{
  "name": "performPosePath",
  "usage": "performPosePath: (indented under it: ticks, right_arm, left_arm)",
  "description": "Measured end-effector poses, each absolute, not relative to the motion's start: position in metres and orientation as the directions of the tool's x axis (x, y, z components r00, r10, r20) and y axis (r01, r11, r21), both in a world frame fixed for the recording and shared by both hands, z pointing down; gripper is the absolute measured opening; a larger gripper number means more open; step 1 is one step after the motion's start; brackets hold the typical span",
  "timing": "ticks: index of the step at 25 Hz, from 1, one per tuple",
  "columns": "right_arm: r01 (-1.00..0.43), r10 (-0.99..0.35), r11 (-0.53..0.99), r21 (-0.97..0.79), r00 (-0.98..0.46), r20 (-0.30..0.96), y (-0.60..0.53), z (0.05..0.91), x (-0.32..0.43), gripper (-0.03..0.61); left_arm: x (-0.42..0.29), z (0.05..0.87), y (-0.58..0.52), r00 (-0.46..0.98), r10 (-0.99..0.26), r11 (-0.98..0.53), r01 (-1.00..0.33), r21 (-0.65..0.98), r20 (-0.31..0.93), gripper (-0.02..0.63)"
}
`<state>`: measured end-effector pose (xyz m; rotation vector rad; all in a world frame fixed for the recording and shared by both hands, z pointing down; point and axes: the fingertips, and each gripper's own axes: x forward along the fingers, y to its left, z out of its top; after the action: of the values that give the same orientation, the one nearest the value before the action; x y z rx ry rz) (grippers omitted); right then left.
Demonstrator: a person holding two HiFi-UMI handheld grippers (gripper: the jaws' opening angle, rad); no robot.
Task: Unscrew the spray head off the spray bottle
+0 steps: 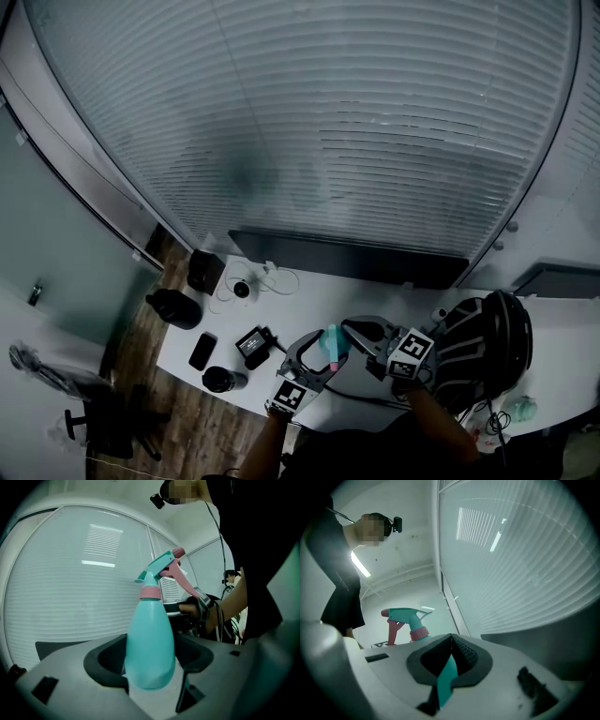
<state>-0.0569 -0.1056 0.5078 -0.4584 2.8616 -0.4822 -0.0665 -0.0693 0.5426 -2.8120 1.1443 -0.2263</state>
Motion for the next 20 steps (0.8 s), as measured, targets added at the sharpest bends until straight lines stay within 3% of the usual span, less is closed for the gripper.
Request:
performPosePath:
  ticks: [4,7,9,14,17,20]
  right_arm:
    - [-0.323,-0.389,0.869,-0.374,-0.914,-0.114,-0.113,0.509,-0.048,0.005]
    - [-0.376,-0.465,0.778,-0.503,-0.883,-0.059,-0.128,0.497,-0.025,0.005]
    - [-0.339,-0.418,0.745,-0.574,-0.909,-0.005,-0.127,0.481,-0.016,0.009]
    - [-0.284,-0.218,0.8,-0.529,-0.958,0.184,-0.095,0.464,-0.02,0.147]
    - [-0.276,-0.128,0.873,-0.403,-0.925,0.358,-0.074,0.486,-0.037,0.15]
    - [-0.286,-0.119,0.893,-0.348,-0.895,0.43,-0.069,0.502,-0.045,0.149]
  left_arm:
    - [-0.067,0.554,-0.071,0.685,-0.716,-0.697,-0.698,-0.162,0.134,0.318]
    - [-0.077,0.559,-0.079,0.593,-0.784,-0.619,-0.726,-0.299,0.184,0.316]
    - [-0.088,0.561,-0.086,0.508,-0.834,-0.548,-0.717,-0.432,0.214,0.316]
    - [-0.103,0.565,-0.093,0.37,-0.889,-0.442,-0.537,-0.719,0.27,0.316]
    - [-0.095,0.555,-0.094,0.364,-0.894,-0.423,-0.497,-0.758,0.26,0.316]
    - [-0.092,0.561,-0.093,0.345,-0.896,-0.42,-0.456,-0.785,0.279,0.316]
